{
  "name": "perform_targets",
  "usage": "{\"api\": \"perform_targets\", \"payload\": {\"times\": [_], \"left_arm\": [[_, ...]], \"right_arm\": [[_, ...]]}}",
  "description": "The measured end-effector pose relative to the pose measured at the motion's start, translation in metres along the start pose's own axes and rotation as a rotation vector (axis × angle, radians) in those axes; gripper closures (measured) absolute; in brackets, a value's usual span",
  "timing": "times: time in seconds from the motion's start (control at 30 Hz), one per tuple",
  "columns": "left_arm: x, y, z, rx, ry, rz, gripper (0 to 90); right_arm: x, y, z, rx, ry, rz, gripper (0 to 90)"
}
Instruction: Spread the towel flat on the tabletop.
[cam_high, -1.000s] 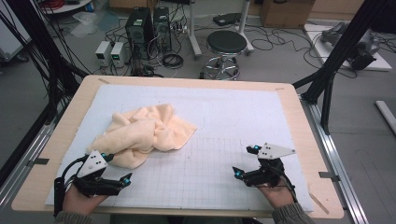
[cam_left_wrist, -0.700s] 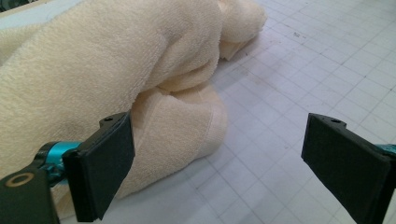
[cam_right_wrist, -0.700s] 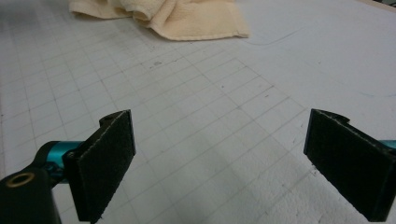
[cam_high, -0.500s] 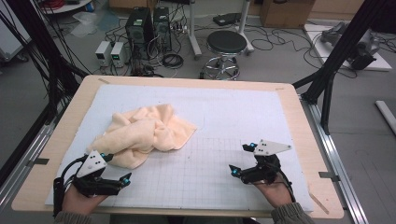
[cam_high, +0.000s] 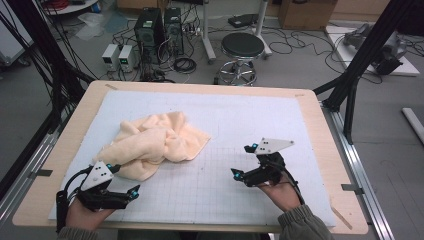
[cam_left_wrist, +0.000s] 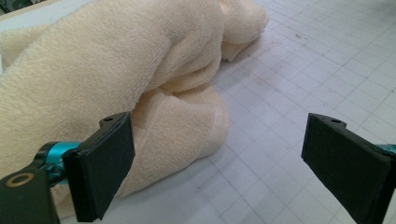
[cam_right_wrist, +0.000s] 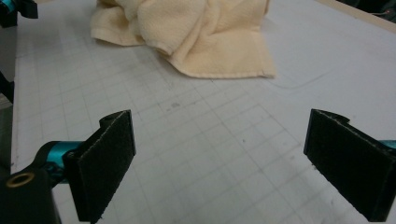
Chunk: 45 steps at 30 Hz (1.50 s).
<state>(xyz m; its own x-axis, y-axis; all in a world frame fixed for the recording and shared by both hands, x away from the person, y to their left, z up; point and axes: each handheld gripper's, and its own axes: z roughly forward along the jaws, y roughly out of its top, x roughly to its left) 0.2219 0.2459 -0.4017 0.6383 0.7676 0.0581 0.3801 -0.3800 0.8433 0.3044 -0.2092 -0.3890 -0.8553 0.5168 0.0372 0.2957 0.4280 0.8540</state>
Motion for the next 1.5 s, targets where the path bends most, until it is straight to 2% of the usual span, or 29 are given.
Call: {"api": "perform_targets", "payload": {"times": [0.17, 0.3, 0.43, 0.67, 0.97, 1.1, 1.13, 1.23, 1.27, 1.3, 1.37, 1.4, 1.43, 1.5], "left_arm": [[0.0, 0.0, 0.0, -0.004, 0.002, -0.002, 10.1], [0.001, 0.0, -0.001, -0.007, 0.006, -0.003, 10.1], [0.002, 0.0, -0.002, -0.007, 0.008, -0.004, 10.1], [0.002, 0.0, -0.003, -0.012, 0.011, -0.006, 10.1], [0.003, -0.001, -0.003, -0.012, 0.016, -0.007, 10.1], [0.003, -0.001, -0.003, -0.016, 0.016, -0.013, 10.1], [0.004, -0.001, -0.003, -0.017, 0.014, -0.013, 10.1], [0.004, -0.001, -0.004, -0.02, 0.018, -0.014, 10.1], [0.004, -0.001, -0.004, -0.017, 0.017, -0.012, 10.1], [0.005, -0.001, -0.004, -0.018, 0.019, -0.012, 10.1], [0.005, -0.001, -0.004, -0.019, 0.019, -0.014, 10.1], [0.005, -0.002, -0.005, -0.018, 0.021, -0.013, 10.1], [0.005, -0.002, -0.005, -0.015, 0.022, -0.008, 10.1], [0.005, -0.002, -0.005, -0.017, 0.022, -0.012, 10.1]], "right_arm": [[0.002, 0.021, 0.015, 0.009, 0.024, -0.036, 8.1], [0.002, 0.035, 0.028, 0.022, 0.046, -0.039, 8.1], [0.0, 0.047, 0.037, 0.011, 0.064, -0.031, 8.1], [0.0, 0.068, 0.052, 0.003, 0.084, -0.045, 8.2], [0.008, 0.1, 0.083, 0.004, 0.12, -0.09, 8.2], [0.011, 0.121, 0.1, 0.018, 0.139, -0.111, 8.2], [0.011, 0.121, 0.1, 0.018, 0.139, -0.111, 8.2], [0.014, 0.134, 0.117, 0.047, 0.158, -0.111, 8.3], [0.014, 0.134, 0.117, 0.047, 0.158, -0.111, 8.3], [0.017, 0.139, 0.127, 0.054, 0.165, -0.118, 8.3], [0.019, 0.14, 0.131, 0.052, 0.167, -0.115, 8.3], [0.023, 0.143, 0.141, 0.055, 0.177, -0.122, 8.6], [0.023, 0.143, 0.141, 0.055, 0.177, -0.122, 8.6], [0.03, 0.144, 0.157, 0.075, 0.2, -0.125, 9.5]]}}
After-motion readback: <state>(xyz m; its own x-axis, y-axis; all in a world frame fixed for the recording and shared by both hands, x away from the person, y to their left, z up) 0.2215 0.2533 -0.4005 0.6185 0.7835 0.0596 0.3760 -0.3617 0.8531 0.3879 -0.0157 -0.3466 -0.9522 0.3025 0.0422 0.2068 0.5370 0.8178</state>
